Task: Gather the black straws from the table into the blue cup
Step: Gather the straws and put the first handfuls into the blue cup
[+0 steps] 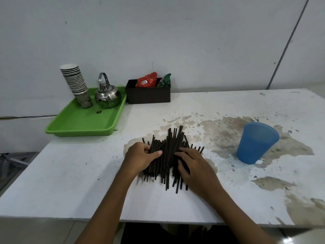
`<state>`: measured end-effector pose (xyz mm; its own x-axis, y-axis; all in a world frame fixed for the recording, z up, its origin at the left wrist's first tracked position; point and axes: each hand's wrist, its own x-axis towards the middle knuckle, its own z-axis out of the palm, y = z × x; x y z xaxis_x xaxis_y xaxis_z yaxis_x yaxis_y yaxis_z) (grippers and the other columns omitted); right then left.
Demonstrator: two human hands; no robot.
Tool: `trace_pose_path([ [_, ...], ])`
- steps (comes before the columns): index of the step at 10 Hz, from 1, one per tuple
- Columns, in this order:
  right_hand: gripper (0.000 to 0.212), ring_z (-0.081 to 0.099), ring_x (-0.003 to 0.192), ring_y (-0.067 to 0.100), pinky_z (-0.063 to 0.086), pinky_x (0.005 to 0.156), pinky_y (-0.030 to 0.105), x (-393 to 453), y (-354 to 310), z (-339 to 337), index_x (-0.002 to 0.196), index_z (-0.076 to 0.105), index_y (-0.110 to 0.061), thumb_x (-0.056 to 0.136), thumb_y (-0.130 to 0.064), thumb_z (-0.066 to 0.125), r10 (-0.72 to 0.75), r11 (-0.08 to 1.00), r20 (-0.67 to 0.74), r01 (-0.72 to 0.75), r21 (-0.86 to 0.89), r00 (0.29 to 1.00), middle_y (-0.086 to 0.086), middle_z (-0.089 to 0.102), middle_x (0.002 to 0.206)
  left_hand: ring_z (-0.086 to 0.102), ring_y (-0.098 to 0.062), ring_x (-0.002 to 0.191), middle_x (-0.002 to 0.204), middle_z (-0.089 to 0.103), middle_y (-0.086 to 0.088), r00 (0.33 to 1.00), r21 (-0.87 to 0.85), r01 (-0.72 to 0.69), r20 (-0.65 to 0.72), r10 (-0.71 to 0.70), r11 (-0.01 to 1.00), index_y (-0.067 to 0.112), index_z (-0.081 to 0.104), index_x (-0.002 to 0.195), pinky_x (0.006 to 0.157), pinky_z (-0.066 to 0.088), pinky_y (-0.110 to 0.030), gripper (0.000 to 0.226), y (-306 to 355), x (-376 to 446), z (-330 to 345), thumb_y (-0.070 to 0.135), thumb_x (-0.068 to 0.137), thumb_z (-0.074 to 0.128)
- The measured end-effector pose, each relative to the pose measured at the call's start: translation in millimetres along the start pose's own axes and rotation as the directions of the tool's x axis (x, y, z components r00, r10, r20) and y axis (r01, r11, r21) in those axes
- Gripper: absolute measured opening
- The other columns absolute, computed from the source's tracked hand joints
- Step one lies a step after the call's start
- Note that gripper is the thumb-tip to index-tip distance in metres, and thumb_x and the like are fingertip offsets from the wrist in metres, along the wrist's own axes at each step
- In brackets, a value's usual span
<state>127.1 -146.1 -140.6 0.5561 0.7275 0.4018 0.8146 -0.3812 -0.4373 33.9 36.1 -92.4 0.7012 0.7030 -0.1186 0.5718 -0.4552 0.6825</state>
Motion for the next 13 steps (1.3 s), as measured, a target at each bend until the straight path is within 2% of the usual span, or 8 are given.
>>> trace_pose_path([
  [1, 0.032, 0.044, 0.127, 0.011, 0.040, 0.102, 0.024, -0.7, -0.2, -0.2, 0.127, 0.060, -0.019, 0.097, -0.024, 0.051, 0.001, 1.000, 0.004, -0.001, -0.004, 1.000, -0.004, 0.056, 0.132, 0.066, -0.016, 0.110, 0.118, 0.071, -0.002, 1.000, 0.007, -0.006, 0.031, 0.006, 1.000, 0.009, 0.066, 0.125, 0.094, 0.051, -0.030, 0.053, -2.6, 0.1, -0.6, 0.046, 0.086, 0.072],
  [3, 0.032, 0.044, 0.128, 0.011, 0.042, 0.101, 0.026, -0.6, -1.2, -1.3, 0.127, 0.059, -0.020, 0.097, -0.024, 0.051, 0.011, 1.000, 0.011, -0.011, 0.002, 1.000, -0.005, 0.055, 0.132, 0.061, -0.014, 0.065, 0.074, 0.067, -0.001, 0.997, -0.034, -0.026, 0.076, 0.029, 0.999, 0.015, 0.070, 0.106, 0.058, 0.044, -0.025, 0.025, -5.8, -3.6, -2.4, 0.036, 0.098, 0.059],
  [7, 0.032, 0.044, 0.128, 0.011, 0.041, 0.102, 0.025, -0.3, -3.2, -3.3, 0.127, 0.059, -0.020, 0.097, -0.024, 0.051, 0.006, 1.000, 0.009, -0.006, -0.002, 1.000, -0.004, 0.056, 0.132, 0.066, -0.019, 0.092, 0.105, 0.070, -0.007, 0.989, -0.158, 0.024, 0.147, 0.000, 0.987, 0.020, 0.062, 0.107, 0.075, 0.048, -0.029, 0.023, -5.3, -5.2, -6.6, 0.033, 0.106, 0.042],
  [8, 0.032, 0.043, 0.129, 0.011, 0.039, 0.102, 0.023, -0.3, -3.3, -2.9, 0.128, 0.059, -0.020, 0.097, -0.024, 0.051, 0.004, 1.000, 0.013, -0.004, -0.007, 1.000, -0.005, 0.055, 0.133, 0.064, -0.013, 0.077, 0.095, 0.067, 0.000, 0.987, -0.367, 0.067, 0.157, -0.009, 0.928, 0.017, 0.060, 0.107, 0.065, 0.051, -0.025, 0.021, -4.9, -4.3, -9.0, 0.022, 0.108, 0.039],
  [9, 0.032, 0.043, 0.129, 0.010, 0.036, 0.100, 0.020, 0.8, -3.0, -3.1, 0.128, 0.059, -0.020, 0.097, -0.024, 0.051, 0.001, 1.000, 0.016, -0.001, 0.000, 1.000, -0.005, 0.055, 0.133, 0.051, -0.013, 0.061, 0.082, 0.053, -0.001, 0.995, -0.604, 0.044, 0.102, 0.022, 0.796, 0.016, 0.056, 0.105, 0.058, 0.048, -0.028, 0.021, -8.3, -2.9, -11.1, 0.012, 0.108, 0.036],
  [11, 0.028, 0.046, 0.125, 0.012, 0.042, 0.103, 0.028, 5.8, -1.1, -3.0, 0.122, 0.063, -0.020, 0.096, -0.023, 0.054, -0.005, 0.999, -0.013, 0.006, 0.035, 1.000, -0.005, 0.058, 0.128, 0.036, -0.004, 0.050, 0.075, 0.043, 0.003, 0.973, -0.759, -0.198, -0.229, 0.031, 0.620, 0.023, 0.053, 0.105, 0.051, 0.033, -0.023, 0.024, -11.7, 4.6, -12.8, 0.012, 0.109, 0.031],
  [12, 0.029, 0.048, 0.123, 0.012, 0.042, 0.106, 0.036, 16.3, -7.6, -3.8, 0.120, 0.064, -0.019, 0.096, -0.022, 0.050, -0.021, 0.998, -0.072, 0.025, 0.059, 0.997, -0.004, 0.060, 0.126, 0.040, -0.013, 0.051, 0.073, 0.044, -0.005, 0.934, -0.663, -0.299, -0.352, 0.067, 0.686, 0.026, 0.056, 0.111, 0.049, 0.035, -0.031, 0.021, -16.7, 2.4, 3.6, 0.026, 0.108, 0.035],
  [13, 0.033, 0.046, 0.124, 0.004, 0.037, 0.107, 0.025, 33.2, -31.3, -8.2, 0.125, 0.061, -0.021, 0.098, -0.014, 0.045, 0.020, 0.965, -0.036, -0.010, 0.261, 0.999, -0.007, 0.058, 0.131, 0.049, -0.025, 0.056, 0.068, 0.050, -0.006, 0.895, -0.523, -0.364, -0.424, 0.136, 0.771, 0.020, 0.059, 0.115, 0.053, 0.039, -0.044, 0.028, -22.7, -1.9, 17.7, 0.034, 0.103, 0.037],
])
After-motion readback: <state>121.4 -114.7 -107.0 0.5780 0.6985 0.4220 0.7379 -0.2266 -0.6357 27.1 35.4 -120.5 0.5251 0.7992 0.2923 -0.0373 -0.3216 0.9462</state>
